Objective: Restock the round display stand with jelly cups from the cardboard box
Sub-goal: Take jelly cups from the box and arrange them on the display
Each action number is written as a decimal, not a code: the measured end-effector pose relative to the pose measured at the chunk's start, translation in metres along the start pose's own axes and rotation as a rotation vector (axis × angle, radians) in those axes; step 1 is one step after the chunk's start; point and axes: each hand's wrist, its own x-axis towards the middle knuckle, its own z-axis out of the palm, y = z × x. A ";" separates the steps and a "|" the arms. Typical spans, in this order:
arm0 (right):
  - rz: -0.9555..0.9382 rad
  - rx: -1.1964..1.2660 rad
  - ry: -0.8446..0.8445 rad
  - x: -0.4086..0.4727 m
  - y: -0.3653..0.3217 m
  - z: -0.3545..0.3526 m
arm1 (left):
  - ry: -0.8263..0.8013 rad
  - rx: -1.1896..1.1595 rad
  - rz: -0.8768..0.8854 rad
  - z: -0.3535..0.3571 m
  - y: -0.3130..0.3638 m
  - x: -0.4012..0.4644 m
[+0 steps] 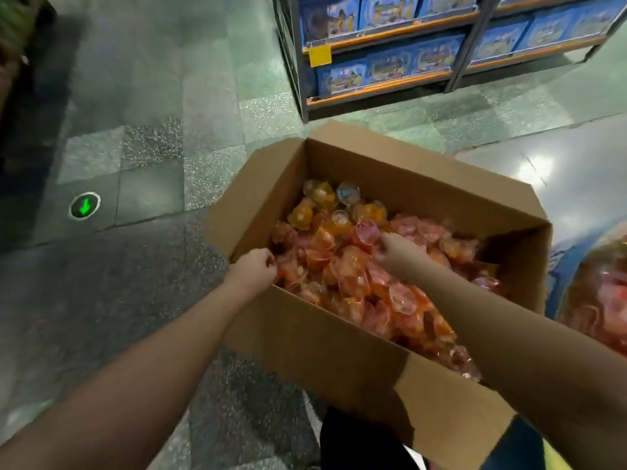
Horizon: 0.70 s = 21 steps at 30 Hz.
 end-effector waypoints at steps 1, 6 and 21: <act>-0.015 -0.014 0.006 0.018 -0.003 -0.001 | -0.032 0.088 0.021 0.001 -0.001 0.016; -0.050 -0.112 -0.015 0.089 -0.018 0.012 | -0.199 0.581 0.244 0.020 -0.005 0.080; -0.128 -0.210 0.048 0.167 -0.027 0.056 | -0.588 1.166 0.228 0.053 -0.004 0.139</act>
